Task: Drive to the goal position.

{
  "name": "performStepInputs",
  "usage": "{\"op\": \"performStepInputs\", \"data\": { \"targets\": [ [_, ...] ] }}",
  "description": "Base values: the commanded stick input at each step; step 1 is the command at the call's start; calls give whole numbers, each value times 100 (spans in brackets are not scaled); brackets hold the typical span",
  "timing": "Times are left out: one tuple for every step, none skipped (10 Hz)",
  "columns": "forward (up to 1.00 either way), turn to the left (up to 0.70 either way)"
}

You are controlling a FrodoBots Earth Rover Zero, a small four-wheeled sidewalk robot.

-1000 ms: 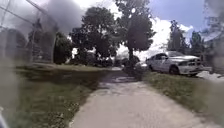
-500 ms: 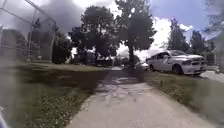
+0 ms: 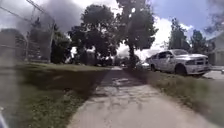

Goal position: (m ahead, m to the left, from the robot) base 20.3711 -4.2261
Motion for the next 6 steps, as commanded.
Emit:
{"op": "performStepInputs", "data": {
  "targets": [
    [70, 0],
    [70, 0],
    [70, 0],
    [70, 0],
    [70, 0],
    [70, 0]
  ]
}}
